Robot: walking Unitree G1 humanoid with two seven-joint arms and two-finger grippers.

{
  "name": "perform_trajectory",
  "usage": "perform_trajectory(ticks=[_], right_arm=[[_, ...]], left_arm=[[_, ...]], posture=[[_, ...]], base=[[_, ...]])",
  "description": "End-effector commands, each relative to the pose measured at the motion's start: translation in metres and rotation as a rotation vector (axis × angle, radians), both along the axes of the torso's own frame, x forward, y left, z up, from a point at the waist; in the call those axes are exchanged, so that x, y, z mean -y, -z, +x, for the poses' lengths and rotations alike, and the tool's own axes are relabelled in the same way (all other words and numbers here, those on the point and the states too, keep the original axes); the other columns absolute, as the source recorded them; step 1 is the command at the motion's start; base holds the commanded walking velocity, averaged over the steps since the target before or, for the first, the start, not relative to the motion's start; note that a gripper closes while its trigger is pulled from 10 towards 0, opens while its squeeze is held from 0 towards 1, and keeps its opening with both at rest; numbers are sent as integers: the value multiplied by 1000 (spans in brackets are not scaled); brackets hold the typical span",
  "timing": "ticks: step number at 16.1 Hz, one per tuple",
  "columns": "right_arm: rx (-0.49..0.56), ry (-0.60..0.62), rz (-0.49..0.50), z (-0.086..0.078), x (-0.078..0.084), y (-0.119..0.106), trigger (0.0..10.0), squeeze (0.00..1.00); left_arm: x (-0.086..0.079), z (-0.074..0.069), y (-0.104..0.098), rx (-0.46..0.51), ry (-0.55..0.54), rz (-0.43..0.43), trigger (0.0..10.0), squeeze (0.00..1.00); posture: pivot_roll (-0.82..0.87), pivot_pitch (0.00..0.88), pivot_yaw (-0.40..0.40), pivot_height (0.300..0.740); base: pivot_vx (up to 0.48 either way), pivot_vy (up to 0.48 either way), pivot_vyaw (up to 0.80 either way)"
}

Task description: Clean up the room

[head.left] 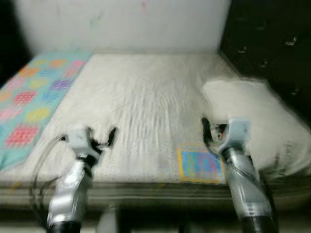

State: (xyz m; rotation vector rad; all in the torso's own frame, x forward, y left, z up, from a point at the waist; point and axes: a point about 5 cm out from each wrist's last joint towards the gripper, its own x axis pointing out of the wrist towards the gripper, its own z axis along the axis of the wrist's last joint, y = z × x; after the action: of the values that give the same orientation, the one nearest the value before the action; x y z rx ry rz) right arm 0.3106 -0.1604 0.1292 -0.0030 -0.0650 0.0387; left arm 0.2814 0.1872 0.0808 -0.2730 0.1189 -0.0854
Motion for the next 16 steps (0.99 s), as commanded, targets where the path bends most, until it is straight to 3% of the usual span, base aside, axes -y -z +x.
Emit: perform_trajectory(ticks=[1, 10, 16], right_arm=[[-25, -2, 1, -3, -1, 6, 10000, 0], [-25, -41, -18, -1, -8, 5, 10000, 0], [-54, -141, -17, 2, -26, 10, 10000, 0]], left_arm=[[-1, 1, -2, 3, -1, 9, 10000, 0], [-1, 1, -2, 4, -8, 15, 10000, 0], [-14, -5, -6, 10, -61, 27, 10000, 0]], posture=[[-207, 0, 37, 639], [-201, 0, 32, 639], [-160, 0, 2, 569]], base=[[0, 0, 0], [0, 0, 0], [0, 0, 0]])
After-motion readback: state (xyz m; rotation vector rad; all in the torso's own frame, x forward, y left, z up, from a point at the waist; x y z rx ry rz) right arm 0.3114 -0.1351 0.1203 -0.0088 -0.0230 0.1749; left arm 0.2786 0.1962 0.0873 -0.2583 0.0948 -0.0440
